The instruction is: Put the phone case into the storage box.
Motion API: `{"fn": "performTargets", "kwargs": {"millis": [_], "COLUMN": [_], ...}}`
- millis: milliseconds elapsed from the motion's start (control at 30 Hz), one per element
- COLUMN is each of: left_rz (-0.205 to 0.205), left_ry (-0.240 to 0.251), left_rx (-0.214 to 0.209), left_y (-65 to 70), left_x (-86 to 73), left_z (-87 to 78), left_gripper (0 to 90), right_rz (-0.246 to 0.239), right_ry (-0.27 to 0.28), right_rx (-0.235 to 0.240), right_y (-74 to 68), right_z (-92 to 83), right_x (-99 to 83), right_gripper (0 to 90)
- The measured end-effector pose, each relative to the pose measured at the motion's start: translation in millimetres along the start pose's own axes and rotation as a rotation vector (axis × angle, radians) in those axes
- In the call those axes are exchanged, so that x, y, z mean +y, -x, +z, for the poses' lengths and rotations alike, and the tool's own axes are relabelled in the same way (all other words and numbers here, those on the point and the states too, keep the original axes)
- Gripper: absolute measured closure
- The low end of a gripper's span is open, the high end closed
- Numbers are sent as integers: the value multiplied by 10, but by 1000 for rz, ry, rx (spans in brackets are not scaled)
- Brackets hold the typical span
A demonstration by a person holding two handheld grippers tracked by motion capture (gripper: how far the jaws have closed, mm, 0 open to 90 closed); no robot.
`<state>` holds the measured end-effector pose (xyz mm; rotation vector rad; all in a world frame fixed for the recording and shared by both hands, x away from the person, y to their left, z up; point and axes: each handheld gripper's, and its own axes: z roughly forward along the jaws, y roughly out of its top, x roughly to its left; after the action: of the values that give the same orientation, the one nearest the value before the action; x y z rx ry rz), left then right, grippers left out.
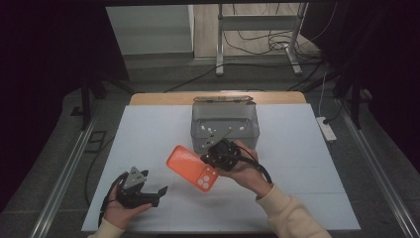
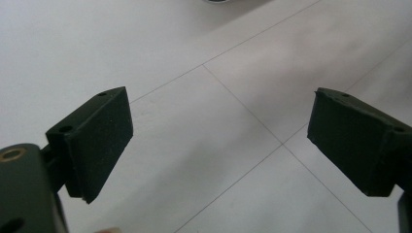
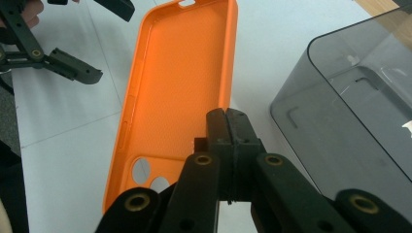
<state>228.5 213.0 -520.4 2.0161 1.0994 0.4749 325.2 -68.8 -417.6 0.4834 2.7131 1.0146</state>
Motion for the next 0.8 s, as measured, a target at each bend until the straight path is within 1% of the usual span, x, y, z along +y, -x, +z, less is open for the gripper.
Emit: {"fn": "performTargets", "kwargs": {"millis": [233,367,400,500,600,800], "left_rz": [3,3,-2,3,2,8], "left_ry": [-2,-6,-4,-5,-2,2], "left_rx": [-5,-8,-10,-14,-15,-17], "left_y": [10,7,14,25,24,33], "left_x": [9,11,11,16,19,33], "left_z": [5,14,23,26,22,33], "left_gripper": [97,97,97,96,96,96], "right_rz": [2,2,3,-4,-2,11], "right_ry": [24,25,24,25,26,11], "right_rx": [-3,-5,-5,-10,-12,-20], "right_y": [19,25,25,17,16,31], "right_z": [-122,-150,-158,-185,-218,-257], "right_x": [-100,-137,-148,-179,-209,-308], "right_gripper": [897,897,897,897,897,897]}}
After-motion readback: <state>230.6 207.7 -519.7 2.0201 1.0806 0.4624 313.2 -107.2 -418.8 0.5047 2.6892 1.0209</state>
